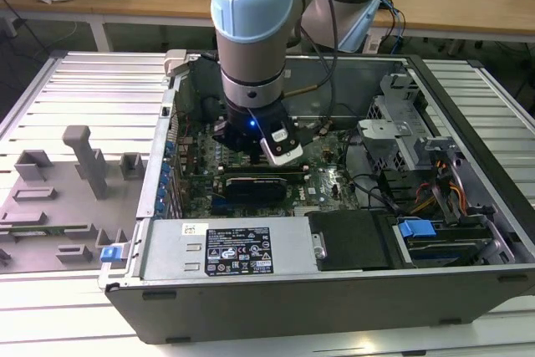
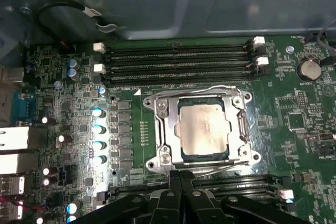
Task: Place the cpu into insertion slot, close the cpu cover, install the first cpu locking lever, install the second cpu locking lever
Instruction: 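Install the second cpu locking lever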
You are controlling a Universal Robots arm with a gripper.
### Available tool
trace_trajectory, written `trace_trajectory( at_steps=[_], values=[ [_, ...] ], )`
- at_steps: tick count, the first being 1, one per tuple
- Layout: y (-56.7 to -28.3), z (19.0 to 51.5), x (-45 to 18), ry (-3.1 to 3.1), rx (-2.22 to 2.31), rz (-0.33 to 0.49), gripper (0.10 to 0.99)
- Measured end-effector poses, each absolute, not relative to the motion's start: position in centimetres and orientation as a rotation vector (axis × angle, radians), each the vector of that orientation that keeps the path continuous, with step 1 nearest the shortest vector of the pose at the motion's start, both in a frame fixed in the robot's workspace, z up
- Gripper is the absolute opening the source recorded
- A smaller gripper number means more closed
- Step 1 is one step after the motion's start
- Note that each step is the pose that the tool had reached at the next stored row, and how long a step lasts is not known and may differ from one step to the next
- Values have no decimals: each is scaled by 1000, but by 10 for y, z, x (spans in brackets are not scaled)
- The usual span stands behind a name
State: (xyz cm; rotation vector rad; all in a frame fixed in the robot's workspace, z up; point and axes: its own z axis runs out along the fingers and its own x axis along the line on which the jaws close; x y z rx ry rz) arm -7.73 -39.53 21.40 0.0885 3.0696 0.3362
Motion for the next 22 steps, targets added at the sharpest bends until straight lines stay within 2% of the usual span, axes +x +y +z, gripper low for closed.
trace_trajectory(
  at_steps=[13,22],
  values=[
    [-396,205,-90,3067,43,401,106],
    [-396,200,-91,3067,27,413,106]
  ],
)
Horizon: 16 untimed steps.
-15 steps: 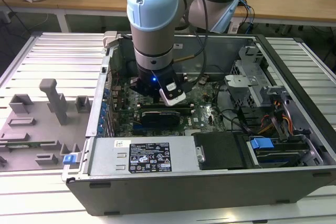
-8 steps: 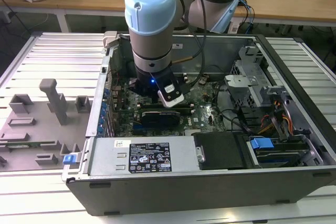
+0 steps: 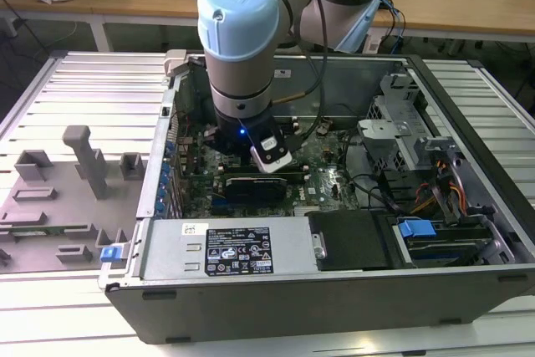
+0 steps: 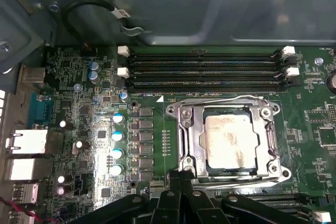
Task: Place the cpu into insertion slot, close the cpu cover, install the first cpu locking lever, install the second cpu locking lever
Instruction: 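Install the second cpu locking lever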
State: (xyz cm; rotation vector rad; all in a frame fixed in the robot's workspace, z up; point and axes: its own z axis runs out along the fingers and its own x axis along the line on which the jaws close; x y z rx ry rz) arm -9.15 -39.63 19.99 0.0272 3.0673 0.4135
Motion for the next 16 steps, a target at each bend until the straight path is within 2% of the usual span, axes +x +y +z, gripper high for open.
trace_trajectory(
  at_steps=[16],
  values=[
    [-396,197,-94,3070,12,405,106]
  ],
)
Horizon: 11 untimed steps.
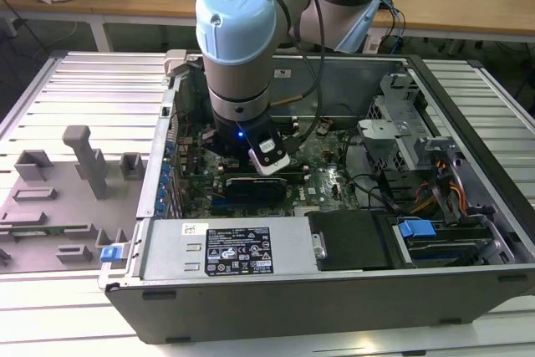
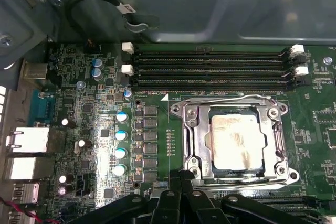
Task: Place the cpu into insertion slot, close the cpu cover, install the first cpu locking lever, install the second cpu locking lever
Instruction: 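Install the second cpu locking lever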
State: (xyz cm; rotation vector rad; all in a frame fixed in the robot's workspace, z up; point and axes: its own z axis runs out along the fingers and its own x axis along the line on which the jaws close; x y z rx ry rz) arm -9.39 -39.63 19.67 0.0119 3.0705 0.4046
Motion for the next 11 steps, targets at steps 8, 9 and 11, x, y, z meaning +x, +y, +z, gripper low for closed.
trace_trajectory(
  at_steps=[8,9,11],
  values=[
    [-396,222,-94,3074,12,375,106],
    [-396,222,-94,3076,12,358,106],
    [-396,222,-92,3077,13,345,106]
  ],
)
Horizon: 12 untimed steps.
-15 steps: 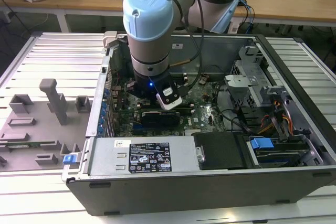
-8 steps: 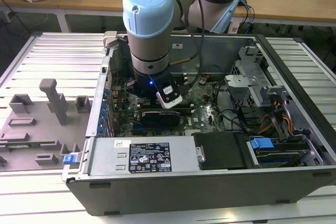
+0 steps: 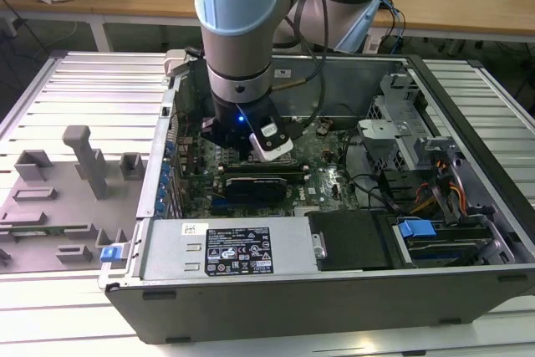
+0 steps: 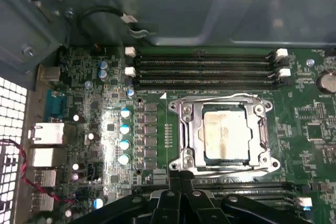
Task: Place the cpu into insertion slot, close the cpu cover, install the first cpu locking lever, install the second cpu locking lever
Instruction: 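Install the second cpu locking lever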
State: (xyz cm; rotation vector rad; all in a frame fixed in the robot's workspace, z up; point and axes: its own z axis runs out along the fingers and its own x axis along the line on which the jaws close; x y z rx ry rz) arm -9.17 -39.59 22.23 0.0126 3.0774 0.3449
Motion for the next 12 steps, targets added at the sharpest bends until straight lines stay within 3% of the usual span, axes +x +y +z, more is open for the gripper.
trace_trajectory(
  at_steps=[8,12],
  values=[
    [-396,222,-58,3087,16,335,106],
    [-386,222,-55,3095,15,264,106]
  ],
)
